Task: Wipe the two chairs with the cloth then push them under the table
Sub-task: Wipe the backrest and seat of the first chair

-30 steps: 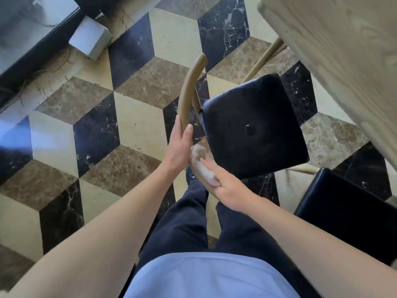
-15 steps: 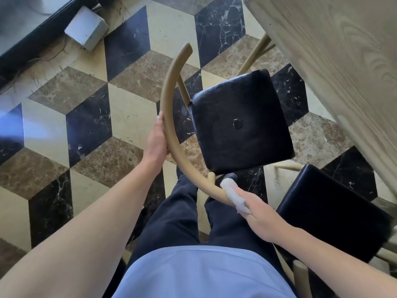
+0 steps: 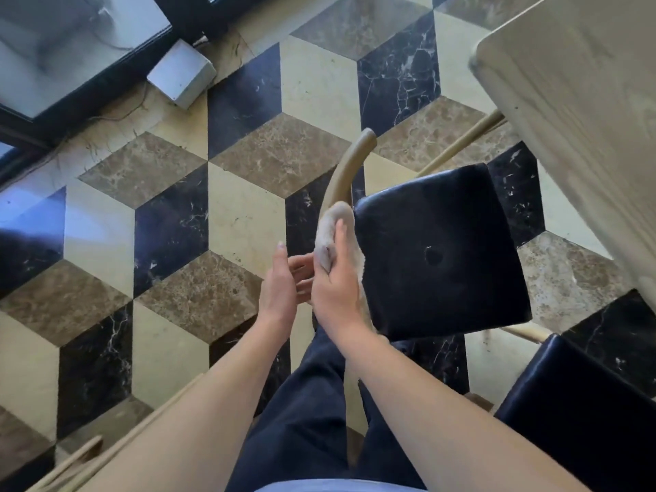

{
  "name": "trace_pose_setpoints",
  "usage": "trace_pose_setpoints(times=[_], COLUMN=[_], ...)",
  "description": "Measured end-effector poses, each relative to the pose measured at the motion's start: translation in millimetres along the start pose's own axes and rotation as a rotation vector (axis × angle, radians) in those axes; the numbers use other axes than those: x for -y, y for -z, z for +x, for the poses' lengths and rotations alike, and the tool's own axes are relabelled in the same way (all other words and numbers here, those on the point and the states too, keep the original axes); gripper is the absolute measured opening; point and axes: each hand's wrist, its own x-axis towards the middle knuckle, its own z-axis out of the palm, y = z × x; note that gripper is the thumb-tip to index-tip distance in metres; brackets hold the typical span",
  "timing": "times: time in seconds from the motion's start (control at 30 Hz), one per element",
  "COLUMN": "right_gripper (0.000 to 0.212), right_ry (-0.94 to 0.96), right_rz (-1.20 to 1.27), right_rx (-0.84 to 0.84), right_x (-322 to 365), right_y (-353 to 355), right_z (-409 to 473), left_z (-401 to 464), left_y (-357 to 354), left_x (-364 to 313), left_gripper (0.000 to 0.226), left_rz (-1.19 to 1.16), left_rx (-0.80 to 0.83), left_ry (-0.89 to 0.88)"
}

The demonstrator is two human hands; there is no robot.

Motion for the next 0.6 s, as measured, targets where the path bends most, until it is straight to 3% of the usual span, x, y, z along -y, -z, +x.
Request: trace_pose_setpoints(times=[0.07,0.17,0.27,0.47,0.6], right_gripper=[0.065,0.062,0.057,0.042,0.030], right_ry=[0.147,0.415,0.505,0.441,0.602], right_rz=[-0.125,-0.687,-1.094,-1.331,-1.386], right_rx=[-0.037,0.030,0.133,0.219,0.311], right_x=[10.4,22.6,48.5,82.2,75.6], right_y=[-7.1,-0.9,24.9,79.7,79.0], right_z=[29.3,86.3,152.5,220.0,204.2], left_z=[16.2,36.4,49.0,60.2,59.7], left_y=[7.0,16.9,26.8,35.5,34.8], left_x=[-6.7,-13.3,-16.5,-24.3,-32.3], left_gripper=[0.074,0.083,0.087,0.073,0.066], left_rz=[-0.006,-0.019,0.010,-0.017,-0.029], left_rx=[-0.012,0.053,0.135,0.094,0.036], left_ry=[0.038,0.084,0.111,0.103,0.073])
